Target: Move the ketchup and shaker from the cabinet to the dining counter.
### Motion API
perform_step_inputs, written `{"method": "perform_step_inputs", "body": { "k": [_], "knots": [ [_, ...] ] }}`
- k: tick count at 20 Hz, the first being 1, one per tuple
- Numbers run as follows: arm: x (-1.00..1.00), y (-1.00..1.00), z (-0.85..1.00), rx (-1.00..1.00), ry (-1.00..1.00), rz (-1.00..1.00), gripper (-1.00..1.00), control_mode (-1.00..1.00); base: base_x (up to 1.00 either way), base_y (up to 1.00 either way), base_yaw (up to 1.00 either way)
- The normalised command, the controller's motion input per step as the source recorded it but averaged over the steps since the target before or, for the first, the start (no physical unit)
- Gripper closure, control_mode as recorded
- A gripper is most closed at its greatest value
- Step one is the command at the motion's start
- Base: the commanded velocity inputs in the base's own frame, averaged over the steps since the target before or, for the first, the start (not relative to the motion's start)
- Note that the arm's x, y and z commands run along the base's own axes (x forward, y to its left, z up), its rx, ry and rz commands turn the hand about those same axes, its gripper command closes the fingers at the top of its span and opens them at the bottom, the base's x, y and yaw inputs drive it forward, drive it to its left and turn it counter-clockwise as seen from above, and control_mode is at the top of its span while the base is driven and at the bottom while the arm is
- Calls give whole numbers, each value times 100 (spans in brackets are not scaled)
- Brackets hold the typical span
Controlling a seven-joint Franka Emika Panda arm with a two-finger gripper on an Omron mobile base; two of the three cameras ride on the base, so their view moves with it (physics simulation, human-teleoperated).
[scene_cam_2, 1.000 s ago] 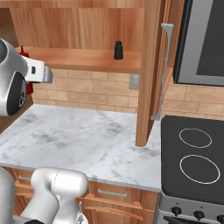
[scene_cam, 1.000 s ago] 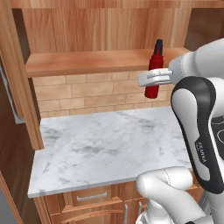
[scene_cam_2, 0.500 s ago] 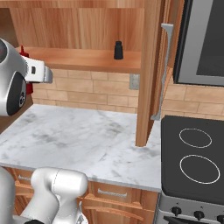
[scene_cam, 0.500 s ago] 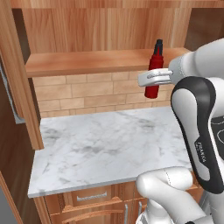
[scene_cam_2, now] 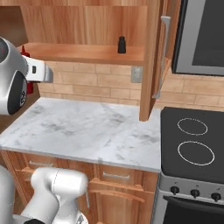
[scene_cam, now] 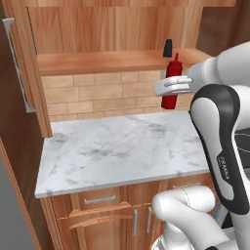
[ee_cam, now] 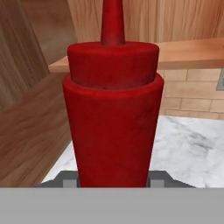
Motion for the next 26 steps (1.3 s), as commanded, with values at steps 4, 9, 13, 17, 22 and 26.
{"method": "perform_step_inputs", "body": {
  "k": [4, 9, 13, 17, 22, 26],
  "knots": [
    [0, 0, 0, 0, 0, 0, 100, 100, -78, 0, -3],
    [0, 0, 0, 0, 0, 0, 100, 100, -91, 1, -7],
    [0, 0, 0, 0, 0, 0, 100, 100, -65, 19, -41],
    [0, 0, 0, 0, 0, 0, 100, 100, -40, 27, -66],
    [0, 0, 0, 0, 0, 0, 100, 100, -38, 26, -68],
    [0, 0, 0, 0, 0, 0, 100, 100, -21, 24, -76]
  ]
}}
